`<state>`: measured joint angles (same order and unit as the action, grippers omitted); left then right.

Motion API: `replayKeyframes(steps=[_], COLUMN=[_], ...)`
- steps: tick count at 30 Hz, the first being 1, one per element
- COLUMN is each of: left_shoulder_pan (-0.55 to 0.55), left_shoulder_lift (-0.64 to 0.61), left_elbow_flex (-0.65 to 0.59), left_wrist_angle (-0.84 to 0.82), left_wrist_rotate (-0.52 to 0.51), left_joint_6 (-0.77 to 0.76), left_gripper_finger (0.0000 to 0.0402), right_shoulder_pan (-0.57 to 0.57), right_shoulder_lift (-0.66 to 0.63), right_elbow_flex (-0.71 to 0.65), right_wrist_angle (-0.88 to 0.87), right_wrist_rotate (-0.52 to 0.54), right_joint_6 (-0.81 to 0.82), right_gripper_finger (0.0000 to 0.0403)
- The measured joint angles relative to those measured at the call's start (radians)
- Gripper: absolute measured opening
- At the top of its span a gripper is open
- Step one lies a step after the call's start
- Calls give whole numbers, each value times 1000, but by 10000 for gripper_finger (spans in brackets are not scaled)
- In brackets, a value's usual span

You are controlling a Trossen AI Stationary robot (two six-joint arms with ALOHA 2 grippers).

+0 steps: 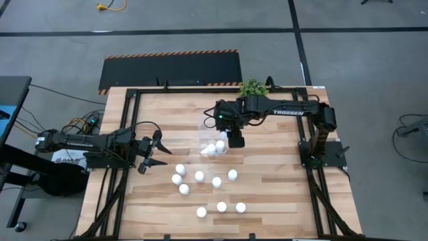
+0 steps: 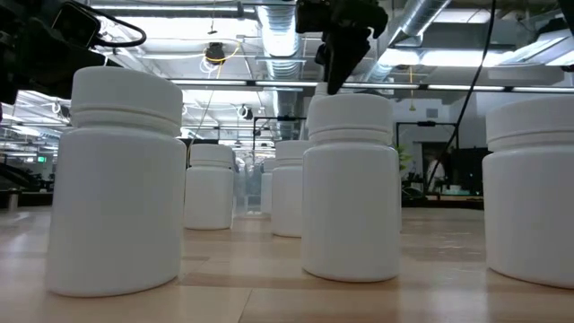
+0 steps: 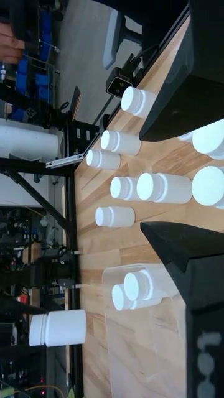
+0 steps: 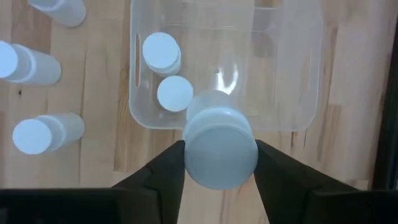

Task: Pick and place pill bottles into a basket
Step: Put the pill bottles into the container

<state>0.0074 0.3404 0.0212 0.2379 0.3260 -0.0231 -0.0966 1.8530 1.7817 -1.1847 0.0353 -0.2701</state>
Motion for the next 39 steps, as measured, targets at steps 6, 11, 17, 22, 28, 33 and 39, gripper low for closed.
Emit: replayKeyframes(steps=[6,11,17,22,28,33,39], left_shoulder_pan=[0,0,0,0,0,0,0], left_shoulder_lift=[0,0,0,0,0,0,0], left_elbow_flex=[0,0,0,0,0,0,0], left_wrist_angle=[0,0,0,0,3,5,6], left_wrist_rotate=[0,0,0,0,0,0,2], left_joint_6=[-8,-15,-16,-16,-15,-23,-24], left_gripper_finger=[211,211,211,211,211,211,211], right_shoulder_pan=[-9,-11,-11,-11,-11,-11,-11], right_shoulder_lift=[0,0,0,0,100,244,383], right_elbow_flex=[0,23,73,81,146,299,487], right_wrist_angle=[12,21,19,19,-19,-98,-178], right_wrist_rotate=[-1,0,-1,-1,-7,-11,-41], right_joint_6=[-10,-19,-19,-25,-41,-93,-137], right_gripper_finger=[150,169,150,153,158,149,163])
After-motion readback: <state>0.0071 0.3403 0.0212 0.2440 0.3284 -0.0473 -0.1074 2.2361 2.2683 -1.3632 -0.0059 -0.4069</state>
